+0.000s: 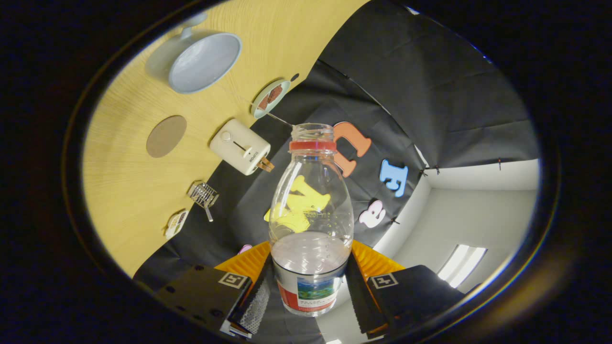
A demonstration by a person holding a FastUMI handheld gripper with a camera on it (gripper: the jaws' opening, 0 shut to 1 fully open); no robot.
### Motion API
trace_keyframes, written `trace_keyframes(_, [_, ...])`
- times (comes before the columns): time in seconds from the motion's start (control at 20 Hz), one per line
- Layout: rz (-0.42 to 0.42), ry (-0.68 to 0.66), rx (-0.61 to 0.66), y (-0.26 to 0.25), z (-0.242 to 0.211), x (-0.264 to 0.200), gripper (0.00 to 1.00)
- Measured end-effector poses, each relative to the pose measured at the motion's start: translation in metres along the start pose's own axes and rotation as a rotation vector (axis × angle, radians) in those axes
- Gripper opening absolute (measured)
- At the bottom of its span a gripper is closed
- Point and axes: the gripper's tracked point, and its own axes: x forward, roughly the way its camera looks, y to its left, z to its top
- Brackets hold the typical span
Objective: Take the bottle from table, then pour the juice into the cup, finally place the bottle on the coaster
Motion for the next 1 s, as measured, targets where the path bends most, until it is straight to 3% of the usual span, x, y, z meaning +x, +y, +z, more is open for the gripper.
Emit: trace_keyframes(1.0, [0.036,0.003,0.022,0.018,0.004,-0.008,0.79])
